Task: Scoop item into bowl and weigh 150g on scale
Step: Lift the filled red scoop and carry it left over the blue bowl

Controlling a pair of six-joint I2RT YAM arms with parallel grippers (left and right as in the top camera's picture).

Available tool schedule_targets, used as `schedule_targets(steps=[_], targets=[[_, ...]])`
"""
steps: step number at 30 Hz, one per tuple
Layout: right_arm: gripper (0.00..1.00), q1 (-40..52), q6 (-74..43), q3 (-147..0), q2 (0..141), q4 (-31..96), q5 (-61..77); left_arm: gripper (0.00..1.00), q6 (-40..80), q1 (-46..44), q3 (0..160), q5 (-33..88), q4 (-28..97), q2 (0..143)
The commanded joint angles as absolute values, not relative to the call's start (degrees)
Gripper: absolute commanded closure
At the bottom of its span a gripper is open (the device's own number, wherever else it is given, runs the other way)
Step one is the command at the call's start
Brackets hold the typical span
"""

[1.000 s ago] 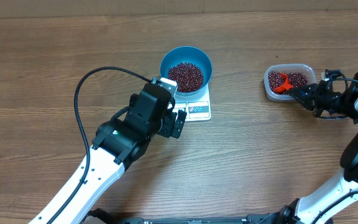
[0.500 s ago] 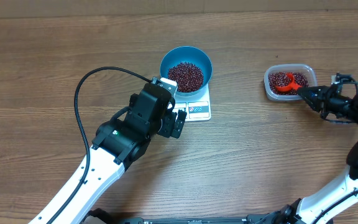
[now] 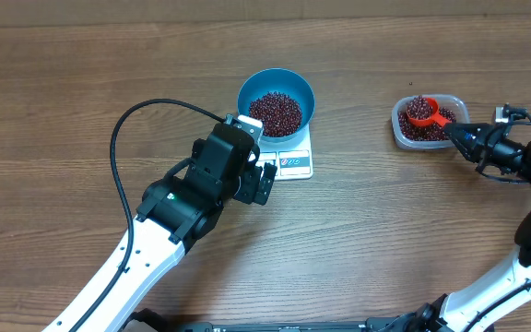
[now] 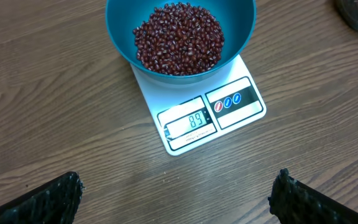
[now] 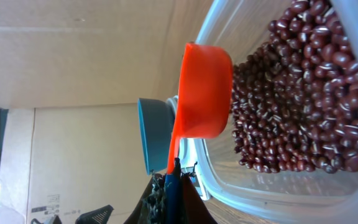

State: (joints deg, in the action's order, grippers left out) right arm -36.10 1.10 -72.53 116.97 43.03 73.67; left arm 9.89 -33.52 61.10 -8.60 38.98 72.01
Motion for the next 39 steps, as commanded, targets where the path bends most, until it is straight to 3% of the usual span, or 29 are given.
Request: schedule_targets(steps=[1, 39], targets=[[0.96, -36.1, 1.8, -72.4, 117.7, 42.7, 76.7, 0.0, 9.0, -33.2, 60.8, -8.0, 38.8, 72.0], [0.97, -35.9, 3.3, -72.5, 116.0, 44.0, 85.8, 0.0, 9.0, -33.2, 60.8, -8.0, 38.8, 72.0]])
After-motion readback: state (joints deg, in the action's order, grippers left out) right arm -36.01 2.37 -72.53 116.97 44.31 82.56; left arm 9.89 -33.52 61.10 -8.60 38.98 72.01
